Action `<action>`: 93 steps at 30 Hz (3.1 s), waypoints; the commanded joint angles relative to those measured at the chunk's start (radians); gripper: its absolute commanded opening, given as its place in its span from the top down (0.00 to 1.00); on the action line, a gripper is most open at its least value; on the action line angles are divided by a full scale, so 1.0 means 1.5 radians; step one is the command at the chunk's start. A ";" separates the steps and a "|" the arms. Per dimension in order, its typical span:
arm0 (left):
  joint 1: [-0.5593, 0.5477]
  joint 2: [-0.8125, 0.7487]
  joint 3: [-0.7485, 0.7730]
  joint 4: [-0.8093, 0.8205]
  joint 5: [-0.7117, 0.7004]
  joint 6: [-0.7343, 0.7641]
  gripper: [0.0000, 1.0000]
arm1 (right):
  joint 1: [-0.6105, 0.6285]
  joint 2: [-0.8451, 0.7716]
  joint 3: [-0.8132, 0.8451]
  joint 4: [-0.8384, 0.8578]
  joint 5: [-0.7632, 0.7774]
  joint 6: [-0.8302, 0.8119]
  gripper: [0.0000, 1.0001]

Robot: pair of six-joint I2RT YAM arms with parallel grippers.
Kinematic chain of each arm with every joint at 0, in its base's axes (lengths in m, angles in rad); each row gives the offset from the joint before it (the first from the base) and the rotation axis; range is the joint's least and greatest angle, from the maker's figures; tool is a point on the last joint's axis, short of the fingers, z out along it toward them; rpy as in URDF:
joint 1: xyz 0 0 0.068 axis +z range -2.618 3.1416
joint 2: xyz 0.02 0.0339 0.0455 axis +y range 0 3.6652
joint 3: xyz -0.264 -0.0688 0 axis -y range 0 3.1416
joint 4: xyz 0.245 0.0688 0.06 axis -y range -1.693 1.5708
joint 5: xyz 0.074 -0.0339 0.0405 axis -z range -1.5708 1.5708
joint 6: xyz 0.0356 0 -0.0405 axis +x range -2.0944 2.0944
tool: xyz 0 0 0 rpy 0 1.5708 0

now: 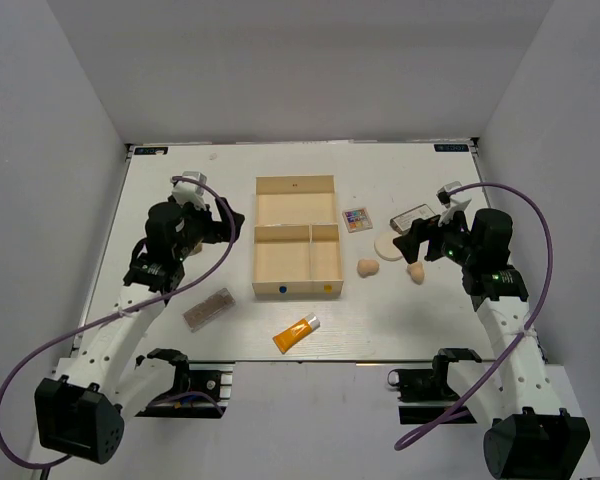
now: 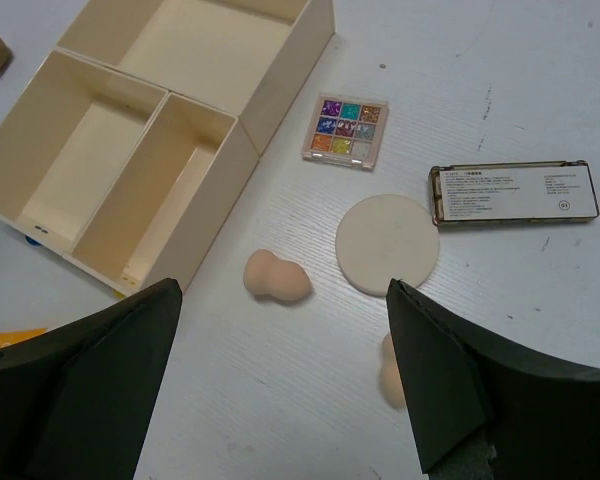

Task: Organize the makeup

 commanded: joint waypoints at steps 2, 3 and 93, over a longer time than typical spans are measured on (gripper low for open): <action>0.002 0.010 0.028 -0.015 -0.013 -0.004 0.02 | -0.002 -0.011 0.016 0.013 -0.012 -0.008 0.11; 0.002 0.020 0.031 -0.021 -0.014 -0.004 0.02 | -0.001 -0.012 0.012 0.016 -0.017 -0.022 0.11; 0.200 0.665 0.439 -0.540 -0.340 -0.659 0.03 | 0.150 -0.003 -0.007 -0.017 0.065 -0.201 0.11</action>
